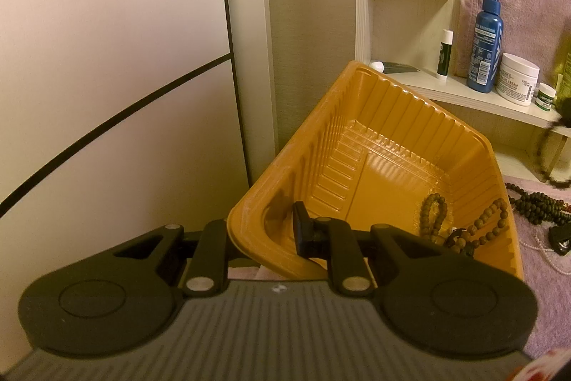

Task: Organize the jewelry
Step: 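Lower the dark bead necklace into the orange tray and open the right gripper, then grasp the red-brown bead bracelet with the right gripper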

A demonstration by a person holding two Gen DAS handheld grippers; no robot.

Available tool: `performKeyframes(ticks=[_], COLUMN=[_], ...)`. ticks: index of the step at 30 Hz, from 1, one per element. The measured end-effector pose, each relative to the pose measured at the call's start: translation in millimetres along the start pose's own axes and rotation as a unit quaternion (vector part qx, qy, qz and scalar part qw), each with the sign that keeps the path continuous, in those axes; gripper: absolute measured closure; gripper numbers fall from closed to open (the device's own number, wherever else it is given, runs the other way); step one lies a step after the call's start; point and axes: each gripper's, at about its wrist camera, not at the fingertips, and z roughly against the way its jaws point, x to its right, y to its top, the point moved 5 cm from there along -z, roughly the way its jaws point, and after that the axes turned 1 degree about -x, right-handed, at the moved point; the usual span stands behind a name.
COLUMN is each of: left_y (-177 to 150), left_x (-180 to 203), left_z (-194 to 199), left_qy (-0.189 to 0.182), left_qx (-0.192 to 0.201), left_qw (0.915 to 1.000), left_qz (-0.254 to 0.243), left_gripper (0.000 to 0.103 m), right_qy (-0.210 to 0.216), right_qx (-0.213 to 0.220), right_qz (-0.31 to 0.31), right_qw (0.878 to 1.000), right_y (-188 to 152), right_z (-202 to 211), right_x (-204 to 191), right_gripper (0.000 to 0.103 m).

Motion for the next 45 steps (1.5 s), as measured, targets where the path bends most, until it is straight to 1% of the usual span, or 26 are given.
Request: performKeyframes(ticks=[3, 6, 10, 12, 14, 15, 16, 17, 18, 19, 21, 24, 32, 39, 43, 45], left_y=[-0.3, -0.3, -0.2, 0.0, 0.0, 0.0, 0.0, -0.2, 0.1, 0.0, 0.2, 0.4, 0.6, 0.7, 0.7, 0.7], left_x=[0.0, -0.2, -0.4, -0.3, -0.5, -0.5, -0.6, -0.3, -0.7, -0.5, -0.9, -0.9, -0.9, -0.7, -0.4, -0.6], left_z=[-0.5, -0.8, -1.1, -1.3, -1.4, -1.5, -1.5, -1.6, -1.5, -1.5, -1.6, -1.7, -2.0, -3.2, -3.3, -3.3], left_qy=[-0.001, -0.002, -0.003, -0.003, -0.003, -0.003, -0.003, -0.003, -0.003, -0.003, -0.003, -0.003, -0.002, -0.001, -0.001, -0.001], left_qx=[0.000, -0.001, -0.001, -0.002, -0.002, -0.002, -0.002, -0.002, -0.002, -0.002, -0.002, -0.003, -0.003, -0.003, -0.003, -0.003], left_qw=[1.0000, 1.0000, 1.0000, 1.0000, 1.0000, 1.0000, 1.0000, 1.0000, 1.0000, 1.0000, 1.0000, 1.0000, 1.0000, 1.0000, 1.0000, 1.0000], left_qz=[0.001, 0.001, 0.002, 0.003, 0.003, 0.002, 0.002, 0.002, 0.002, 0.001, 0.002, 0.001, -0.001, -0.002, -0.003, -0.003], left_gripper=[0.087, 0.087, 0.087, 0.087, 0.087, 0.087, 0.087, 0.087, 0.087, 0.087, 0.087, 0.087, 0.087, 0.087, 0.087, 0.087], right_qy=[0.019, 0.022, 0.020, 0.018, 0.019, 0.018, 0.019, 0.018, 0.016, 0.013, 0.013, 0.000, -0.059, -0.133, -0.181, -0.208], right_qx=[-0.012, -0.032, -0.049, -0.049, -0.055, -0.058, -0.059, -0.057, -0.051, -0.042, -0.035, -0.033, -0.041, -0.033, -0.038, -0.045], right_qz=[-0.005, -0.007, 0.001, 0.003, 0.006, 0.008, 0.011, 0.012, 0.012, 0.011, 0.007, 0.005, 0.005, 0.012, 0.030, 0.049], right_qw=[1.000, 0.999, 0.999, 0.999, 0.998, 0.998, 0.998, 0.998, 0.999, 0.999, 0.999, 0.999, 0.997, 0.990, 0.982, 0.976], right_y=[-6.5, -17.2, -27.6, -30.0, -31.6, -31.9, -32.5, -32.0, -31.8, -31.6, -31.3, -33.2, -47.0, -49.2, -43.8, -42.0], right_z=[-28.5, -54.3, -72.9, -76.7, -79.2, -80.5, -80.4, -82.1, -80.0, -76.7, -70.1, -57.2, -3.0, 43.9, 58.4, 62.7], right_x=[-14.0, -23.2, -28.3, -28.8, -28.9, -28.8, -29.2, -28.4, -27.7, -26.1, -22.8, -13.4, 27.9, 69.6, 99.0, 114.3], right_gripper=[0.096, 0.096, 0.096, 0.095, 0.092, 0.089, 0.074, 0.054, 0.047, 0.044, 0.044, 0.044, 0.044, 0.044, 0.044, 0.044])
